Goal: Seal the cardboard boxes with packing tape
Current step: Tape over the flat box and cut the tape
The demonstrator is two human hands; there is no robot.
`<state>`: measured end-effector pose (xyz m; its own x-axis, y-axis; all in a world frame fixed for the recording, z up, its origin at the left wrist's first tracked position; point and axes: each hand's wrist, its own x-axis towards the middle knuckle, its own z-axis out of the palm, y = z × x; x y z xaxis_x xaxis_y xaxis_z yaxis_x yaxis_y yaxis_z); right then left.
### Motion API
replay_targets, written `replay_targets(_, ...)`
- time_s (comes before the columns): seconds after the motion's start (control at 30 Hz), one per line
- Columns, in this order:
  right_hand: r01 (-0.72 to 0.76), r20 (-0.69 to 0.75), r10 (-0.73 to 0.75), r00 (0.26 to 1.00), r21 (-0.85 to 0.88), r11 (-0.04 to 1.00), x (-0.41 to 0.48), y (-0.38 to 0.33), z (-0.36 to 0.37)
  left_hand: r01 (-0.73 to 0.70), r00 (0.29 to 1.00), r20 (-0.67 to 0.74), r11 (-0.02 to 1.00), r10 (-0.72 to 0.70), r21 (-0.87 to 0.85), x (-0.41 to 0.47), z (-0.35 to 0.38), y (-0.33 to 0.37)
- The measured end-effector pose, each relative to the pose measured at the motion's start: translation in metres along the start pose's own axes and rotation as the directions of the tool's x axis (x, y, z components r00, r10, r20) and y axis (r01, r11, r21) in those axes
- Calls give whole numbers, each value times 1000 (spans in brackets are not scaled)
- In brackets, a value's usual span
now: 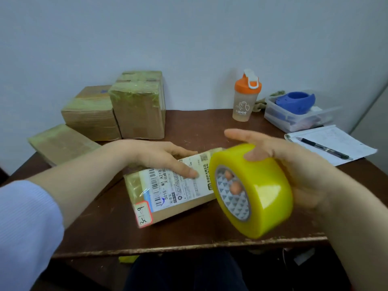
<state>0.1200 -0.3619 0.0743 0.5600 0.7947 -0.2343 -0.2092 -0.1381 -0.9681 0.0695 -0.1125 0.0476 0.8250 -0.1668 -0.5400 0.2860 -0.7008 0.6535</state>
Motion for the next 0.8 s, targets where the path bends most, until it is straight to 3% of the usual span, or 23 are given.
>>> replay_targets(0.1, 69, 53, -79, 995, 168, 983, 12, -19, 3, -15, 988, -156, 999, 20, 33, -3, -3, -1)
replay_targets(0.2, 89, 17, -92, 996, 131, 987, 35, -35, 12, 4, 917, -383, 960, 108, 280, -1, -1, 3)
replay_targets(0.33, 56, -40, -56, 998, -13, 998, 56, -42, 18, 39, 912, -368, 857, 180, 514, 13, 16, 5)
replay_targets(0.47, 140, -176, -140, 974, -8, 990, 63, -39, 19, 150, 846, -522, 890, 110, 430, 27, 20, -4)
replay_targets(0.53, 233, -235, -234, 943, -34, 972, 61, -33, 21, 145, 845, -523, 897, 106, 417, 30, 19, -7)
replay_targets(0.63, 328, -220, -323, 921, -15, 945, 46, -25, 28, 106, 853, -503, 898, 139, 428, 31, 17, -8)
replay_targets(0.8, 305, -198, -317, 928, -88, 948, 5, -10, 29, 154, 842, -521, 861, 143, 485, 34, 16, -10)
